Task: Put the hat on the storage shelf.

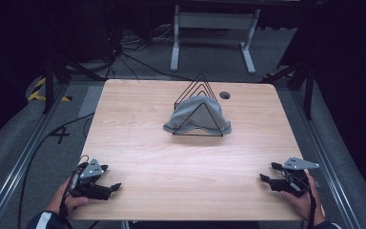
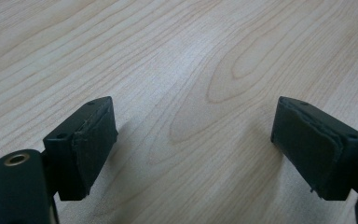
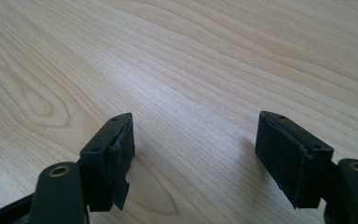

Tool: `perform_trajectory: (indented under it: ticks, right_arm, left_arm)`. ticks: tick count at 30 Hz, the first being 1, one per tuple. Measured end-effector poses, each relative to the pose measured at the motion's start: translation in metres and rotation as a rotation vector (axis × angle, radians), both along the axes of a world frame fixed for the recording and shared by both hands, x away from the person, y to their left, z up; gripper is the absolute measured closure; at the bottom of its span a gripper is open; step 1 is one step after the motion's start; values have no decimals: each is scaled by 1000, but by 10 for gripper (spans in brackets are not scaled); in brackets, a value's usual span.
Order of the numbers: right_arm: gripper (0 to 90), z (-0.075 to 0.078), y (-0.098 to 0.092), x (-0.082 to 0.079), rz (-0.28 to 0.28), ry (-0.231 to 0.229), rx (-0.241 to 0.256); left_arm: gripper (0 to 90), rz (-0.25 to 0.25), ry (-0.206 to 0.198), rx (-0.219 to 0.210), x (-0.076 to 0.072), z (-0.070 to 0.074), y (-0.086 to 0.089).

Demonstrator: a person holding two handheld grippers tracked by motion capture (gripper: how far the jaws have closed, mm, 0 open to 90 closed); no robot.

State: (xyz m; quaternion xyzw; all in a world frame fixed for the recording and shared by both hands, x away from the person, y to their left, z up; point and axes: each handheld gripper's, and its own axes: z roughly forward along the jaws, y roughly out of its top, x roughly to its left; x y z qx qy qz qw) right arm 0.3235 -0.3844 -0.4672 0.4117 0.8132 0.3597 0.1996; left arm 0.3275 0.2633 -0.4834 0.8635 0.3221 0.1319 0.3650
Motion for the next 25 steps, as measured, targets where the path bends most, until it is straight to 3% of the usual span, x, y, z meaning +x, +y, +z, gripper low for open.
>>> perform_trajectory:
  ticks: [25]
  right_arm:
    - [287,0,0,0,-4,-2,2]
  left_arm:
    - [142,-1,5,-4,0,0,0]
